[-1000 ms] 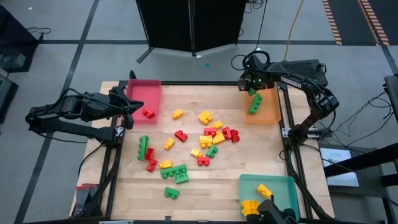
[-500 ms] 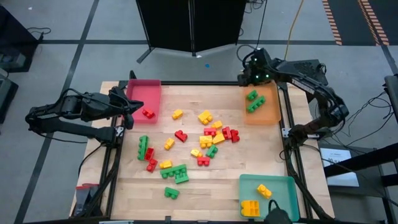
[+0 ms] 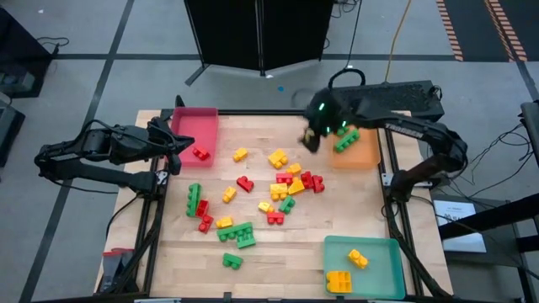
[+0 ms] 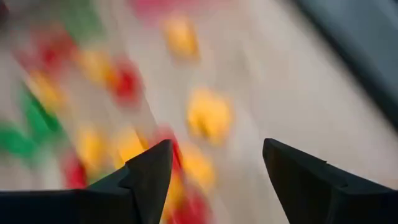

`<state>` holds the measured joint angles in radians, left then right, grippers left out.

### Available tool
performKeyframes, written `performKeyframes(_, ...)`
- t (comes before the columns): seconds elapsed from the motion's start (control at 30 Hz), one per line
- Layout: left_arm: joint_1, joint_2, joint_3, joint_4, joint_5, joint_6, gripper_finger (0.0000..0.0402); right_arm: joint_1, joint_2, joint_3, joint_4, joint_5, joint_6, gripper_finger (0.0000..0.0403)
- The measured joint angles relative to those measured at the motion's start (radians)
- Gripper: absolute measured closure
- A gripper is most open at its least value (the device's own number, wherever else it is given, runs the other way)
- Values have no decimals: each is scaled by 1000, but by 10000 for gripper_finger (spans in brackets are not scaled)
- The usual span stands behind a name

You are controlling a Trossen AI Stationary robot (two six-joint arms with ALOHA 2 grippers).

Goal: Sort blocks
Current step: Put the red game piece into the red bin

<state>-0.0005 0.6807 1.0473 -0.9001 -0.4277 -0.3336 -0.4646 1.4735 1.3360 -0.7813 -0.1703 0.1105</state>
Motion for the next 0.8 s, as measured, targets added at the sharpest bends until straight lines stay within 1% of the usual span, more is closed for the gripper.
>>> performKeyframes(0.03,0,0,0,0,0,0,371,25,13,-1,-82,44,-24,156)
performKeyframes(0.1,0,0,0,0,0,0,371,63,32,-7,-184,73,-45,156)
performKeyframes(0.2,0,0,0,0,0,0,371,110,30,-65,-202,70,9,156)
performKeyframes(0.3,0,0,0,-1,0,0,371,142,0,-168,-203,94,143,156)
performKeyframes(0.43,0,0,0,-1,0,0,371,199,-64,-304,-136,121,398,156)
performKeyframes(0.53,0,0,0,0,0,0,371,262,-89,-377,-86,145,537,156)
performKeyframes(0.67,0,0,0,0,1,0,371,317,-93,-415,-39,218,674,156)
performKeyframes(0.8,0,0,0,1,1,0,371,355,-81,-426,5,284,744,156)
